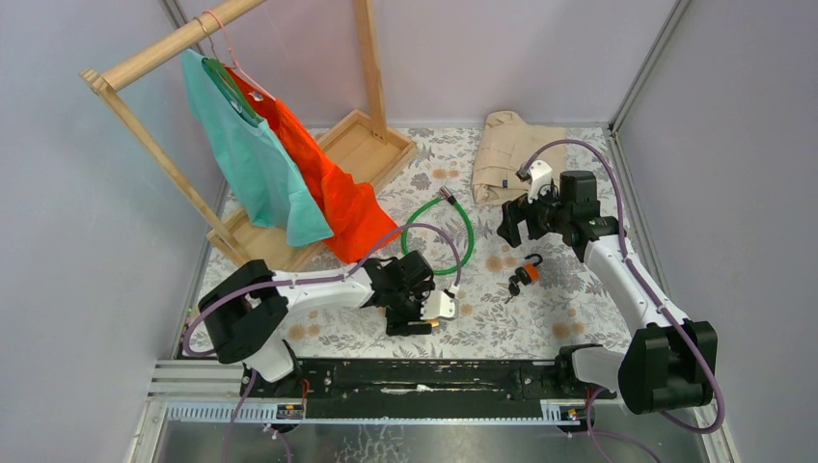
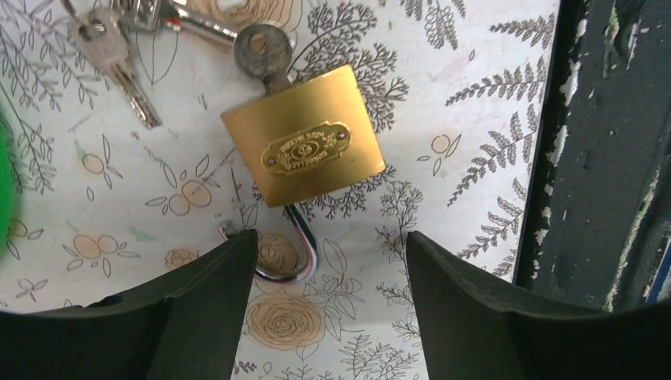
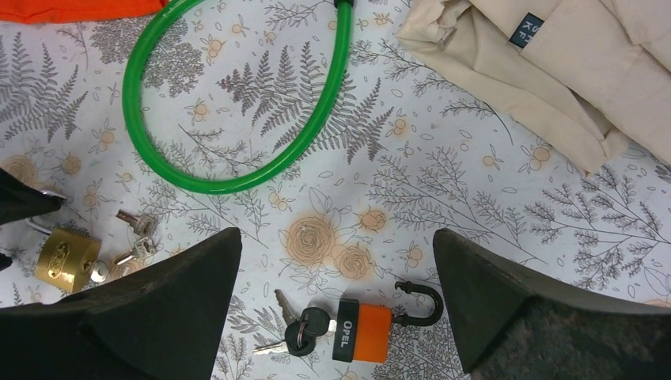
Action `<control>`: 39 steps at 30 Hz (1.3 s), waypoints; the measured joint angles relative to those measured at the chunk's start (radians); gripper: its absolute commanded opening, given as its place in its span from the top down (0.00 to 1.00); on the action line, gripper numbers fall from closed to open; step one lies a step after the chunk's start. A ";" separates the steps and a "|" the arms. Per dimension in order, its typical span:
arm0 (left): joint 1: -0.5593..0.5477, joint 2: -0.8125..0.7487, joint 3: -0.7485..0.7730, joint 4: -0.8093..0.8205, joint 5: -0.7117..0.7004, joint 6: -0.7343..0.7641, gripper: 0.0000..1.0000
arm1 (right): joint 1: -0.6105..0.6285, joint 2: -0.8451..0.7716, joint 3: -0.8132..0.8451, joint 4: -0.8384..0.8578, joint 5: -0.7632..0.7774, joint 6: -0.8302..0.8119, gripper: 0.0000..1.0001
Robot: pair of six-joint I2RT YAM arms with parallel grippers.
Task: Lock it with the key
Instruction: Pick up the lock from the center of the board.
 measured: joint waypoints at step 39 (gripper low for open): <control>0.201 -0.098 0.164 -0.063 0.139 -0.009 1.00 | 0.003 -0.026 -0.031 0.022 -0.299 -0.002 0.18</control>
